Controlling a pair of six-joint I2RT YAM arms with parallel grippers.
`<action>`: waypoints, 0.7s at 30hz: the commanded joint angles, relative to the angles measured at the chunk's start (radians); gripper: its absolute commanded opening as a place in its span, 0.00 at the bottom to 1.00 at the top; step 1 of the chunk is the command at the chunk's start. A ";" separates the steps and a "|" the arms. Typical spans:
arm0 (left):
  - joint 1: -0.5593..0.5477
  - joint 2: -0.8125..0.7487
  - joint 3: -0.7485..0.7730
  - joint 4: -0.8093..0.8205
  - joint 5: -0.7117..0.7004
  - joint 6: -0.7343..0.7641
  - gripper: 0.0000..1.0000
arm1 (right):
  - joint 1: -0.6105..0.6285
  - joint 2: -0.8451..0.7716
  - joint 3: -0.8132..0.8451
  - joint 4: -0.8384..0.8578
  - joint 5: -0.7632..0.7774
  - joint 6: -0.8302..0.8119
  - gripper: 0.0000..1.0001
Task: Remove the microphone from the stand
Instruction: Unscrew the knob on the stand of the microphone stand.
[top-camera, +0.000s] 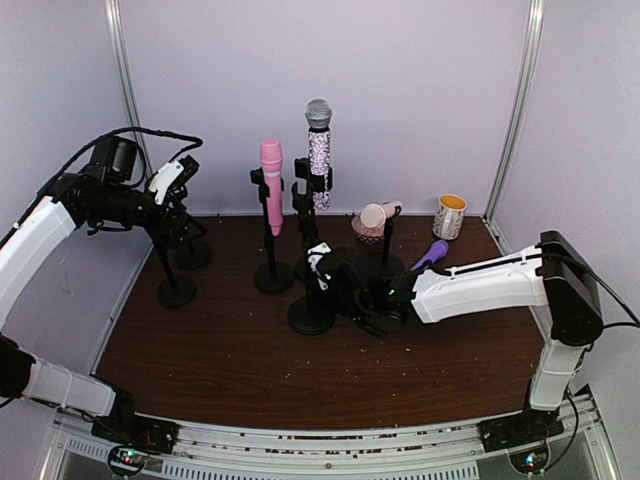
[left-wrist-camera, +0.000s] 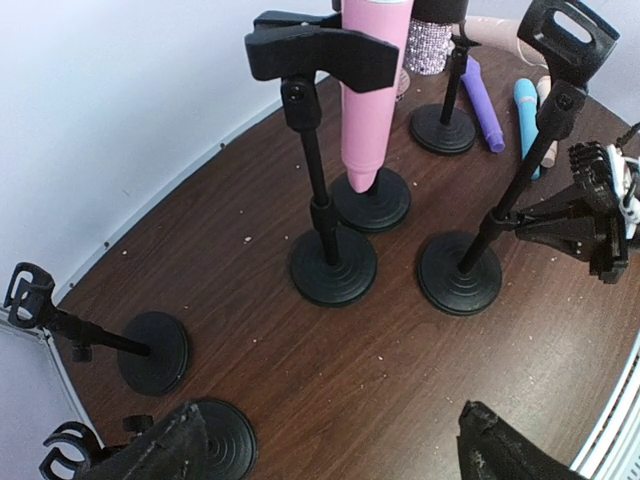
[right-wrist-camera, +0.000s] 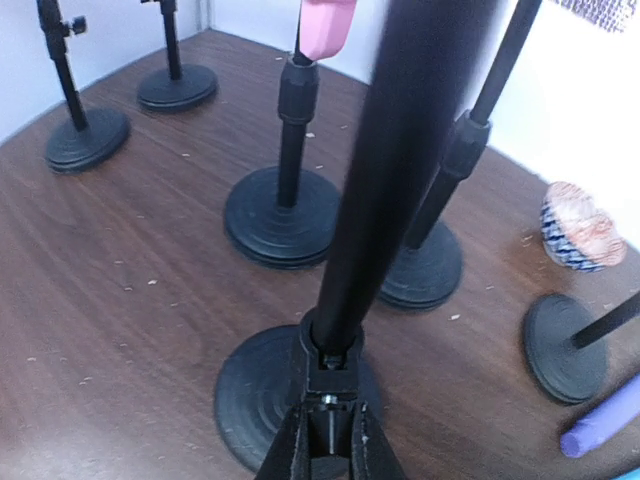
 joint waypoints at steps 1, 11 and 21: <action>-0.003 0.009 0.024 0.005 0.018 0.004 0.89 | 0.062 0.083 0.040 -0.088 0.312 -0.200 0.00; -0.002 0.014 0.040 0.000 0.021 0.001 0.89 | 0.149 0.207 0.125 -0.017 0.734 -0.514 0.00; -0.003 0.008 0.037 -0.003 0.019 0.002 0.89 | 0.172 0.078 0.184 -0.080 0.623 -0.404 0.42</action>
